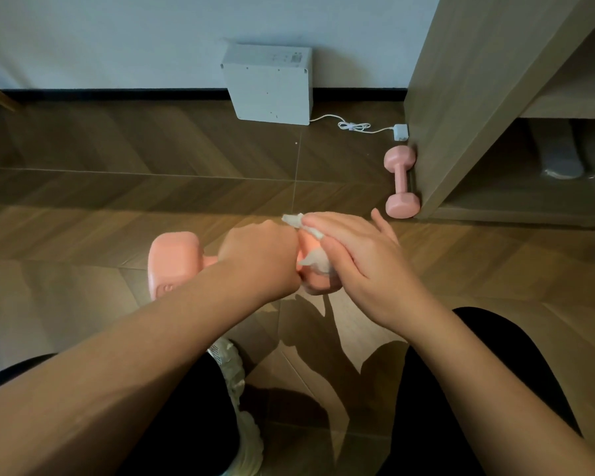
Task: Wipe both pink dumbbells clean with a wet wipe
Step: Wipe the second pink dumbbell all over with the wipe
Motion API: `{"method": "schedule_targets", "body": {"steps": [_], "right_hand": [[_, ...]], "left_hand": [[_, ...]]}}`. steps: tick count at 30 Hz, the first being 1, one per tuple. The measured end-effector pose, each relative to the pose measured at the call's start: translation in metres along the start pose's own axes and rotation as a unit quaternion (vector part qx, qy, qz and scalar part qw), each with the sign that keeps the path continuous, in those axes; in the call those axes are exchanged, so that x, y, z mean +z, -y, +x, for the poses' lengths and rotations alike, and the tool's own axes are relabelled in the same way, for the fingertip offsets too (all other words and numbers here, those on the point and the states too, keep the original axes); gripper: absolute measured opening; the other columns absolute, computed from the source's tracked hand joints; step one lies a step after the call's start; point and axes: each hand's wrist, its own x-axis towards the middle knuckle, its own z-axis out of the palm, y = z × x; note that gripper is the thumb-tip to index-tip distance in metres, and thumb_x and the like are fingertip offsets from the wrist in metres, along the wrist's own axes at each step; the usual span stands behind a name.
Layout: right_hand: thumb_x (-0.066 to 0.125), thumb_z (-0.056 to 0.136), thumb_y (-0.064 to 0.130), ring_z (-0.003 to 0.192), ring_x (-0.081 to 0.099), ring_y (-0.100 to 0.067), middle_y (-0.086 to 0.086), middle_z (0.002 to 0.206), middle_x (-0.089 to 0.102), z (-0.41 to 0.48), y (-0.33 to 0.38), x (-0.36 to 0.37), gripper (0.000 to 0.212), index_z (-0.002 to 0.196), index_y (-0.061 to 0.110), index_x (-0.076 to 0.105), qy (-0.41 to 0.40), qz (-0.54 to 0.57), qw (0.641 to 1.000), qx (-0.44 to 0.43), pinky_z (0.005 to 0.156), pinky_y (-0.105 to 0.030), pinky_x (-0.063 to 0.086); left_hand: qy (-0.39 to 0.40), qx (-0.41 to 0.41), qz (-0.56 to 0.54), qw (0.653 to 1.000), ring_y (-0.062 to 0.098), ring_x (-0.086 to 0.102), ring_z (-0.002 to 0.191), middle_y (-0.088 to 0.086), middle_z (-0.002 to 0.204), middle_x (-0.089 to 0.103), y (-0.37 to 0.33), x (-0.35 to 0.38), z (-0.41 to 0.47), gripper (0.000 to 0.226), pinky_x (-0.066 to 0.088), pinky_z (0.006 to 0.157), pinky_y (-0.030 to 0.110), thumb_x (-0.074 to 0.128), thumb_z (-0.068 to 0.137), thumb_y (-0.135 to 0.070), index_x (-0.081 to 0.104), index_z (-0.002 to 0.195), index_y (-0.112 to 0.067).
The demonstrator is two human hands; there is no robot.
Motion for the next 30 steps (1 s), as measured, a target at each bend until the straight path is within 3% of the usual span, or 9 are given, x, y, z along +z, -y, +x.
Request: {"method": "schedule_targets", "body": {"steps": [3,5,7,10,14,18,21,27,30], "right_hand": [[0.027,0.100,0.036,0.120,0.052,-0.003,0.011,0.124,0.063,0.009,-0.005,0.000,0.042,0.124,0.032,0.061,0.016,0.085,0.996,0.037,0.117,-0.042,0.025],[0.032,0.101,0.033,0.097,0.061,-0.008,0.005,0.104,0.068,0.019,-0.008,-0.007,0.037,0.109,0.024,0.067,0.087,0.163,0.977,0.105,0.093,-0.036,0.047],[0.037,0.103,0.032,0.073,0.058,-0.007,0.003,0.081,0.064,0.021,-0.010,-0.013,0.034,0.088,0.016,0.064,0.155,0.195,0.955,0.159,0.070,-0.027,0.044],[0.037,0.103,0.033,0.057,0.052,0.002,0.007,0.064,0.059,0.015,-0.012,-0.014,0.039,0.075,0.015,0.058,0.164,0.223,0.944,0.178,0.061,-0.022,0.039],[0.039,0.105,0.021,0.092,0.065,0.002,0.012,0.097,0.071,0.010,-0.011,-0.008,0.030,0.109,0.021,0.069,0.046,0.333,0.937,0.092,0.072,-0.010,0.048],[0.044,0.102,0.018,0.113,0.061,-0.001,0.018,0.115,0.067,0.010,-0.011,-0.007,0.027,0.119,0.030,0.062,-0.013,0.391,0.920,0.023,0.082,-0.015,0.050],[0.044,0.102,0.016,0.123,0.057,-0.008,0.008,0.128,0.063,0.008,-0.013,-0.009,0.030,0.127,0.021,0.059,-0.035,0.365,0.929,-0.043,0.094,-0.021,0.049],[0.046,0.101,0.016,0.130,0.050,-0.005,0.005,0.134,0.059,0.010,-0.017,-0.003,0.034,0.133,0.023,0.054,-0.095,0.170,0.974,-0.113,0.112,-0.049,0.038],[0.046,0.100,0.018,0.126,0.053,-0.005,0.004,0.130,0.063,0.013,-0.019,0.000,0.033,0.131,0.019,0.060,-0.130,0.135,0.978,-0.091,0.111,-0.050,0.039]], "left_hand": [[-0.019,0.013,0.000,1.000,0.017,0.051,0.069,-0.003,0.079,0.052,-0.004,0.001,-0.002,0.016,0.037,0.057,0.030,0.049,0.091,-0.027,0.058,0.102,-0.019],[-0.042,0.040,0.042,0.997,0.017,0.049,0.065,-0.002,0.078,0.053,-0.009,0.003,-0.007,0.015,0.035,0.054,0.029,0.049,0.092,-0.028,0.058,0.100,-0.019],[-0.052,0.072,0.070,0.994,0.017,0.047,0.063,-0.003,0.072,0.047,-0.012,0.003,-0.011,0.009,0.035,0.055,0.031,0.050,0.093,-0.028,0.054,0.091,-0.020],[-0.047,0.092,0.052,0.993,0.022,0.056,0.073,-0.005,0.070,0.038,-0.010,0.003,-0.014,0.011,0.037,0.060,0.032,0.048,0.092,-0.029,0.045,0.084,-0.022],[-0.050,0.048,-0.050,0.996,0.017,0.046,0.067,-0.007,0.067,0.037,0.000,0.001,-0.011,0.013,0.034,0.056,0.028,0.049,0.090,-0.031,0.043,0.082,-0.022],[0.006,0.021,-0.196,0.980,0.008,0.046,0.050,-0.005,0.061,0.048,0.001,-0.001,-0.003,0.023,0.030,0.045,0.022,0.058,0.085,-0.029,0.047,0.066,-0.022],[0.093,-0.041,-0.398,0.912,0.006,0.047,0.036,0.000,0.057,0.055,-0.003,-0.001,-0.002,0.013,0.037,0.040,0.019,0.066,0.085,-0.019,0.060,0.075,-0.013],[0.213,-0.103,-0.624,0.745,0.012,0.049,0.047,0.004,0.061,0.055,-0.003,0.000,-0.002,0.021,0.048,0.051,0.026,0.062,0.093,-0.015,0.058,0.113,-0.012],[0.213,-0.107,-0.646,0.725,0.013,0.052,0.052,0.004,0.063,0.056,-0.008,0.002,-0.002,0.026,0.051,0.060,0.028,0.057,0.095,-0.017,0.054,0.121,-0.013]]}}
